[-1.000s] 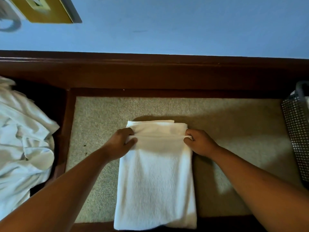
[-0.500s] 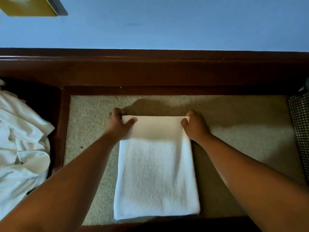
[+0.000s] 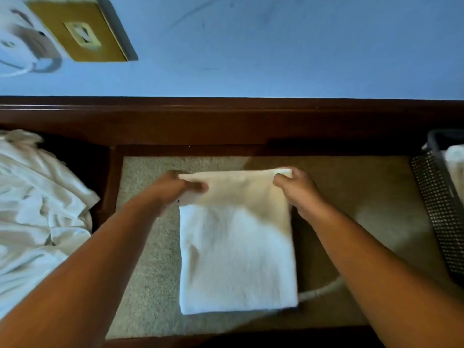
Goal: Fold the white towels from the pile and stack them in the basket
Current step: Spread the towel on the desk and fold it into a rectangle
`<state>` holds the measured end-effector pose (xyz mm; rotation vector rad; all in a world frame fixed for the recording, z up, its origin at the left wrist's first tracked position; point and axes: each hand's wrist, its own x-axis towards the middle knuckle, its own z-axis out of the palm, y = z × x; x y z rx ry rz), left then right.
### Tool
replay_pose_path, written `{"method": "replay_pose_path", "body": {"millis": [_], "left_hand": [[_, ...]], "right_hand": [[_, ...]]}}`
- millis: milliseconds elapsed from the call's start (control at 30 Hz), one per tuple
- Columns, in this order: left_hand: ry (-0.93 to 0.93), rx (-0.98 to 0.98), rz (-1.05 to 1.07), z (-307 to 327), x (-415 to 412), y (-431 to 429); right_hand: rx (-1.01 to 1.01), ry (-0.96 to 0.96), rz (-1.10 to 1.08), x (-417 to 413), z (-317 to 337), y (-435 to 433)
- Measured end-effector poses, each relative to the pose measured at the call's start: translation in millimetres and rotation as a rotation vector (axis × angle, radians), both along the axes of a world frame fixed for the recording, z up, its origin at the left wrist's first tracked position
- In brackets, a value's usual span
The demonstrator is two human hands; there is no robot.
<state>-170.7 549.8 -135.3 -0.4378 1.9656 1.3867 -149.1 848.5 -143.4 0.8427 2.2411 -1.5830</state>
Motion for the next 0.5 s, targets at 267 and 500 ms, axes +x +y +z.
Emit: {"method": "replay_pose_path", "body": {"millis": [267, 500], "left_hand": [[0.833, 0.074, -0.072, 140.7, 91.0, -22.0], [0.978, -0.392, -0.311, 25.1, 190.1, -40.1]], "right_hand": [[0.160, 0.521, 0.472, 64.9, 155.4, 13.8], [0.737, 0.519, 0.736, 160.5, 36.4, -13.5]]}}
